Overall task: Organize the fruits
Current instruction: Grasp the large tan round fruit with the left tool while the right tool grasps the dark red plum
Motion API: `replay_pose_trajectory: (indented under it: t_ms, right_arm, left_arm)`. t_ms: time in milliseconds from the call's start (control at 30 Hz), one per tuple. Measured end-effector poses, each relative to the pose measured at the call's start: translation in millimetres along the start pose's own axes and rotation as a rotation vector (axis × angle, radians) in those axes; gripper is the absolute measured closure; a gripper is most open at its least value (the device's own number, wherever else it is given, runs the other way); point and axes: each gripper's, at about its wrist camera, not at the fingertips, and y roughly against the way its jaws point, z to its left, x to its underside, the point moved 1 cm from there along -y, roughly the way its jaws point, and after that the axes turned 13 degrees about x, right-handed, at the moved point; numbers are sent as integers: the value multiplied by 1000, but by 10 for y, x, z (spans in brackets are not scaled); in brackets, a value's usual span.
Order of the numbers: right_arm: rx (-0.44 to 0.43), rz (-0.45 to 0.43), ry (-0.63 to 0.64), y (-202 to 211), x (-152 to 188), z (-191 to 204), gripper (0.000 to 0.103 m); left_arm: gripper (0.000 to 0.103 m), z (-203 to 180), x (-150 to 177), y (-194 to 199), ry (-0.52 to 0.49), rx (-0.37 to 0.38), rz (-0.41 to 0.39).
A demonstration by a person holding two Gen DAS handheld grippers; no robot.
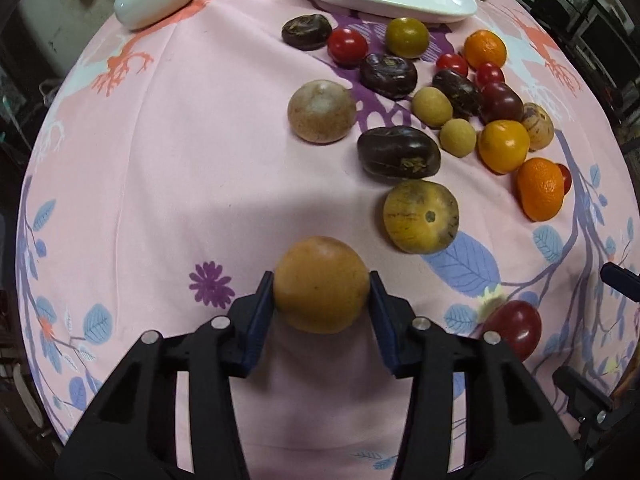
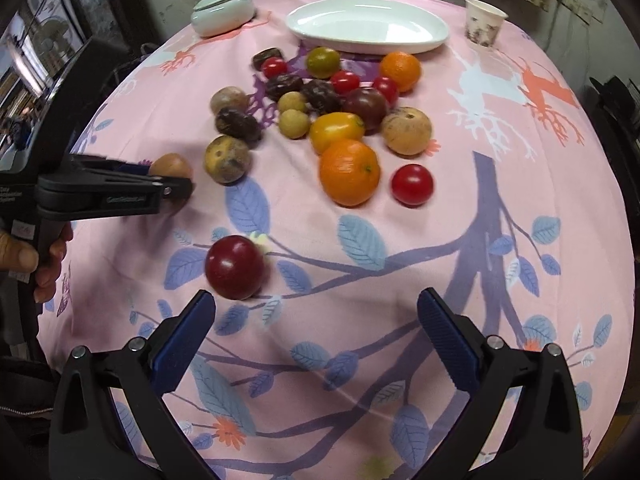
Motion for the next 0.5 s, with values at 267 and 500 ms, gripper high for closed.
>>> replay_pose_trajectory:
  t_ms: [267, 500]
  right_arm:
    - [-69, 48, 166, -153, -23, 441, 51]
    - [-66, 39, 187, -280, -165, 574, 65]
  left_arm:
    - [57, 117, 25, 32, 34, 68, -24]
    - [57, 117, 60, 31, 34, 63, -36]
